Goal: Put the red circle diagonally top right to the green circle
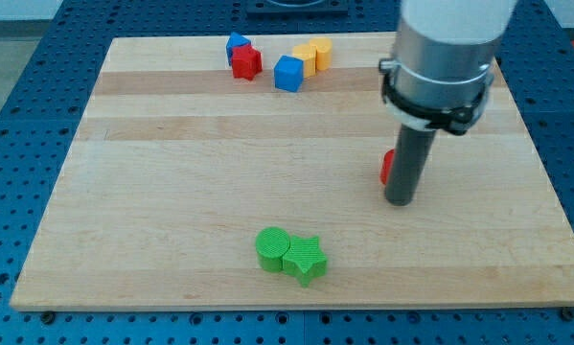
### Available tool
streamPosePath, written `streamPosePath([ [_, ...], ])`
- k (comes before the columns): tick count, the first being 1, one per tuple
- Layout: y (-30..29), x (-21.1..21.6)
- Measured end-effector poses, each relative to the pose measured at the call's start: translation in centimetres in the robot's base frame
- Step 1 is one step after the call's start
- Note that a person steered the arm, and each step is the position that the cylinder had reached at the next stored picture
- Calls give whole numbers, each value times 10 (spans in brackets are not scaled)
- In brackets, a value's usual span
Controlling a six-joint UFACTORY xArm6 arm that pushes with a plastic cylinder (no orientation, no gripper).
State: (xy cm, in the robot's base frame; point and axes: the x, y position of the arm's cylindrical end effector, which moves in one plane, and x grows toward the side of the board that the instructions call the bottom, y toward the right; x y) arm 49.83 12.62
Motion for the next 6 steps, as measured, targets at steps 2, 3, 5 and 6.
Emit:
streamPosePath([
  [2, -9, -47],
  [3, -56, -66],
  [5, -19, -111],
  [6, -10, -130],
])
